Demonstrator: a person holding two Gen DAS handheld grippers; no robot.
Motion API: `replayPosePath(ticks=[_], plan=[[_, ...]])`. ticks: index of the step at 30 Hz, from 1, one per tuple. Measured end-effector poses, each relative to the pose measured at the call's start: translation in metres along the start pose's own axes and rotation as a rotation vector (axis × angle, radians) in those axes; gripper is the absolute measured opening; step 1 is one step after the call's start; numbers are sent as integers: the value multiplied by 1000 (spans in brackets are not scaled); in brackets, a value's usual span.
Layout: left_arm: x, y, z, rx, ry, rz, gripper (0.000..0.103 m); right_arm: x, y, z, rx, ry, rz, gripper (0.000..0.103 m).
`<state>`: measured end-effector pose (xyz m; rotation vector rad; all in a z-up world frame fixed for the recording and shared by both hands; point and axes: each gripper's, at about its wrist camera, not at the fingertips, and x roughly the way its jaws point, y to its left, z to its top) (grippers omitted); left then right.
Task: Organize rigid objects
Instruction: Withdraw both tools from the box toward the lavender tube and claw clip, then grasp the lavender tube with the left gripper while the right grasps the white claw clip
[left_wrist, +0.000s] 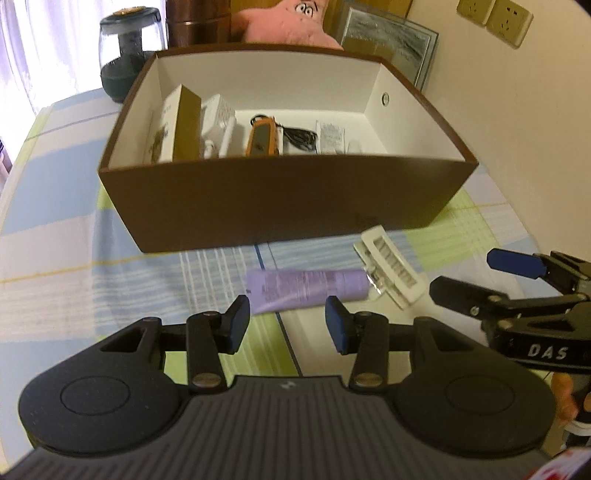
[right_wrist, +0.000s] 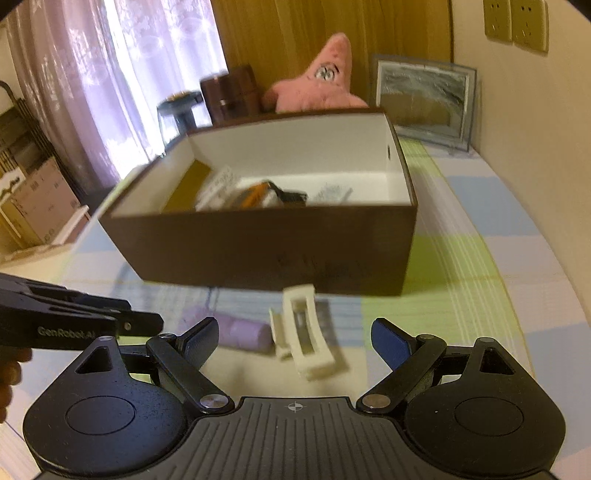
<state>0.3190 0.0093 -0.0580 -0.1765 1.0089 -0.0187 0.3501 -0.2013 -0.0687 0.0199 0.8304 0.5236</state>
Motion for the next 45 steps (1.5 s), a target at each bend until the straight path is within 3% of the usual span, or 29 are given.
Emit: replayPosePath(ticks=[12, 22, 36, 40, 45], plan=[[23, -7, -17, -32, 59, 0, 40, 16, -14, -23, -4, 56, -41, 86], [45, -17, -8, -20, 76, -13, 41, 40, -18, -22, -42, 82, -31, 61], [76, -23, 29, -45, 47, 18, 41, 67, -21, -20, -64, 105, -5, 59], [87, -25, 32, -32, 67, 25, 42, 74, -24, -21, -61, 106, -6, 50], [87, -30, 29, 68, 85, 32, 44, 76, -32, -21, -55, 110, -19, 47]])
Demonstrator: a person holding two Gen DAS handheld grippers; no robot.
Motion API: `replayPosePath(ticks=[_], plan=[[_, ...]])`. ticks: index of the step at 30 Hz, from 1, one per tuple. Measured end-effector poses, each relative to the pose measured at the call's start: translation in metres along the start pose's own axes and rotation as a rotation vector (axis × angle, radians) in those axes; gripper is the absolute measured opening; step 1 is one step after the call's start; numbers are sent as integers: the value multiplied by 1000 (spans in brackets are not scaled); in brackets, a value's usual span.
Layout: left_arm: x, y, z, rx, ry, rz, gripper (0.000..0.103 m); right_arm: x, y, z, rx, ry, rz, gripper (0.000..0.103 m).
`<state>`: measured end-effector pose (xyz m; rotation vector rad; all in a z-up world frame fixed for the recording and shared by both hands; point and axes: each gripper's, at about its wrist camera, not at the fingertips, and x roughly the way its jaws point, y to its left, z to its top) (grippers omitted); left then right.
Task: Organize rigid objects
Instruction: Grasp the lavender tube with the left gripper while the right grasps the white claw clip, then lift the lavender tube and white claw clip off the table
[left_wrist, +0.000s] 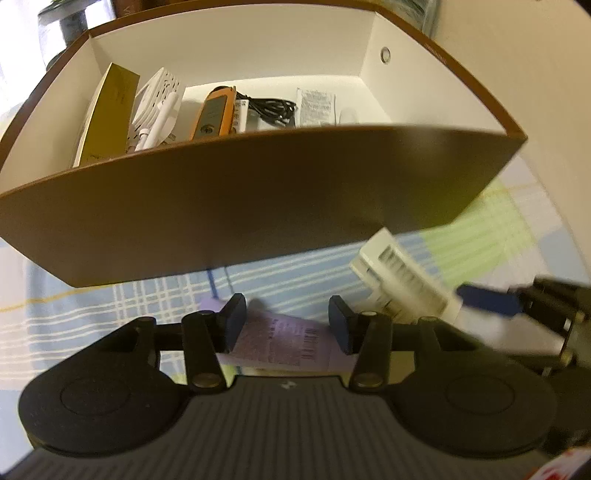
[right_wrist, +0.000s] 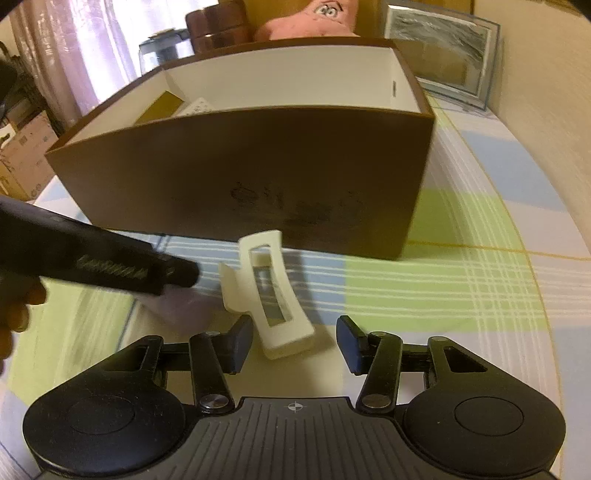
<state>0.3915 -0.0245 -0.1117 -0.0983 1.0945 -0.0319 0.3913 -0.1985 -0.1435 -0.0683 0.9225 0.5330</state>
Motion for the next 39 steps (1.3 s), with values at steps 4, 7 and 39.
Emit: replayPosePath(ticks=[4, 7, 39], plan=[[-4, 9, -12, 11, 28, 8, 45, -3, -7, -1, 14, 8, 14, 47], [-7, 18, -23, 17, 55, 14, 45, -6, -8, -2, 21, 7, 33, 47], [-39, 35, -90, 30, 29, 28, 26, -1, 30, -18, -255, -12, 99, 39]])
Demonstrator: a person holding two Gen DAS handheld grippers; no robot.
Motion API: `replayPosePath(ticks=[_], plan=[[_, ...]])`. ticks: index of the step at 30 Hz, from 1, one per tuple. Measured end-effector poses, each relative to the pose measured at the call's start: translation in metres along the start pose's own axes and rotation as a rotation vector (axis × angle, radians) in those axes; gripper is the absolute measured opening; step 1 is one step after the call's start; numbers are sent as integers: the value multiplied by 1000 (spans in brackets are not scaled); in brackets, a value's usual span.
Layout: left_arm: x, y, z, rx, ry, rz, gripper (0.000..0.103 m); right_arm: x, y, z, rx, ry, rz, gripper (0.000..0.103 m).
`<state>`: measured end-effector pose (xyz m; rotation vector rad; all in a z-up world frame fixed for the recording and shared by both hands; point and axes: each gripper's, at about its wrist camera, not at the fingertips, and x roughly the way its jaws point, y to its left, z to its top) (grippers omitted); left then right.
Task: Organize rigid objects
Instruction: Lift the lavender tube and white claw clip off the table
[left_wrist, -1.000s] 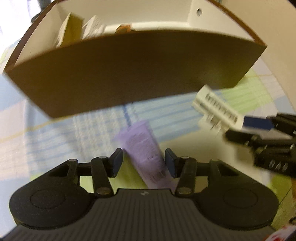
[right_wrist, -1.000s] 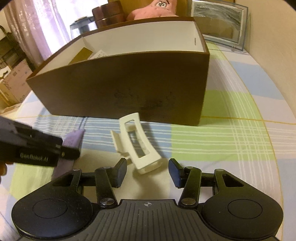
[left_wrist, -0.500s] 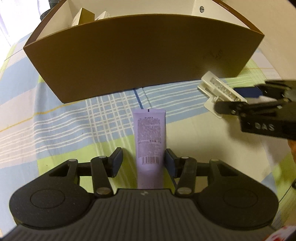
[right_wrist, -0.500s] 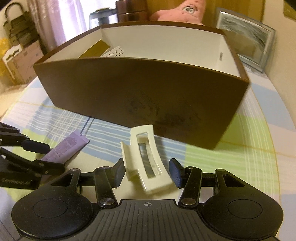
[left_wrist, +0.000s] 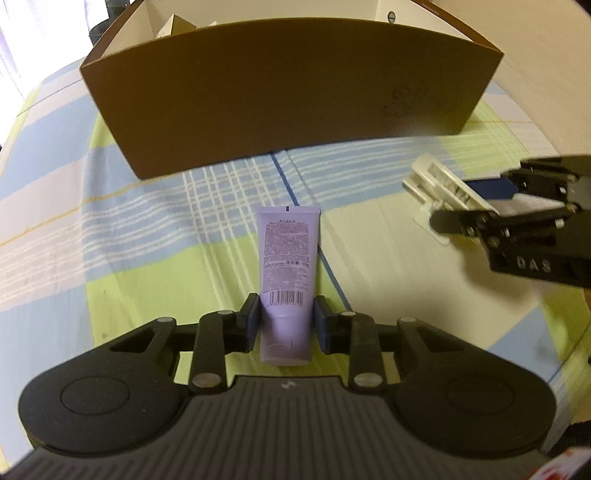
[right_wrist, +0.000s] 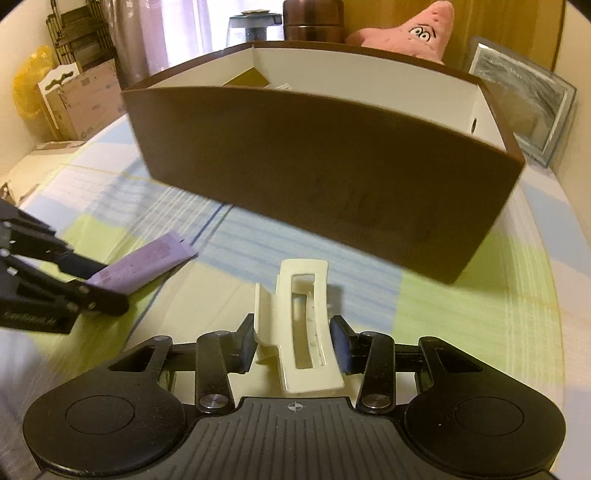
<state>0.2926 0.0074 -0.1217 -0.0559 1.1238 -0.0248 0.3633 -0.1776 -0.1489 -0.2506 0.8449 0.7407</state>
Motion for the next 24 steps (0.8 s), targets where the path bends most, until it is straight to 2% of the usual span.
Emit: replayPosePath(ticks=[8, 16, 24], plan=[[-17, 4, -30, -24, 28, -20, 26, -26, 36, -35, 17, 16, 42, 39], [-13, 5, -20, -58, 23, -22, 27, -19, 50, -37, 25, 42, 40, 41], [-12, -7, -21, 23, 17, 33, 28, -16, 55, -36, 37, 35, 5, 41]])
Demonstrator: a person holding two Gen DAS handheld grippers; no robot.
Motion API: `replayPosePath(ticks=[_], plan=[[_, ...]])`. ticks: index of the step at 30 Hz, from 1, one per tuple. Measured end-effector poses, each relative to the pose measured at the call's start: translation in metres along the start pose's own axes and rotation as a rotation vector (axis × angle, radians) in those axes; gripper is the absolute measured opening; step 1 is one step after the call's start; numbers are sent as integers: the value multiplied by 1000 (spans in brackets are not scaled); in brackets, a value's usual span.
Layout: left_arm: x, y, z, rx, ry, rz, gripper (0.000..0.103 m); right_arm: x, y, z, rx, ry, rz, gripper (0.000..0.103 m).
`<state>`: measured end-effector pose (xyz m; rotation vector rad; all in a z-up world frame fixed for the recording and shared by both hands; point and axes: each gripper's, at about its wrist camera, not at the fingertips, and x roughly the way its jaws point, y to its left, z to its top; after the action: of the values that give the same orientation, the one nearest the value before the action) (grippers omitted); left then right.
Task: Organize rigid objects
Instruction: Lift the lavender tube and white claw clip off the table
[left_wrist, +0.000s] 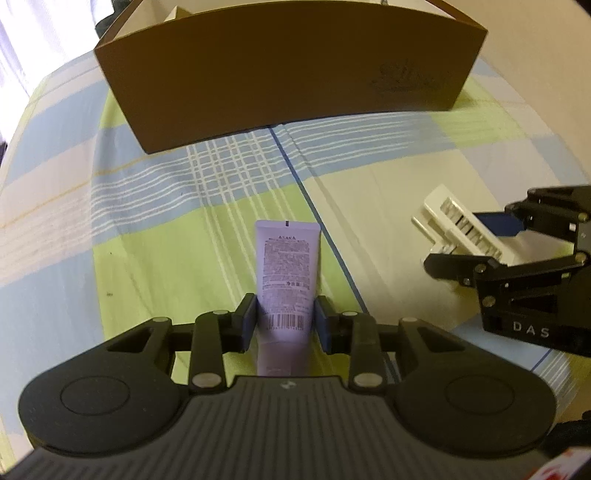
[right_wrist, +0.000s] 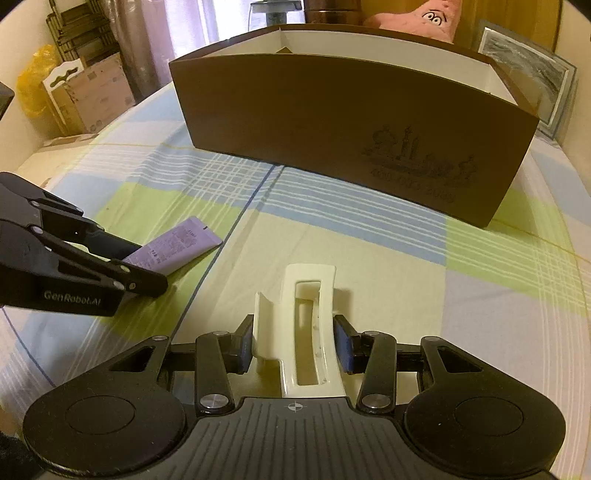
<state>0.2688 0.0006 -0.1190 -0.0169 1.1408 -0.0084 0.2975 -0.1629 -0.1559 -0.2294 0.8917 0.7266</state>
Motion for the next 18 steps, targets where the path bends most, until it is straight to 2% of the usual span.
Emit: replayPosePath(ticks=[18], plan=[[-3, 0, -5, 26, -38, -1, 27, -1, 5, -2, 30, -4, -29, 39]])
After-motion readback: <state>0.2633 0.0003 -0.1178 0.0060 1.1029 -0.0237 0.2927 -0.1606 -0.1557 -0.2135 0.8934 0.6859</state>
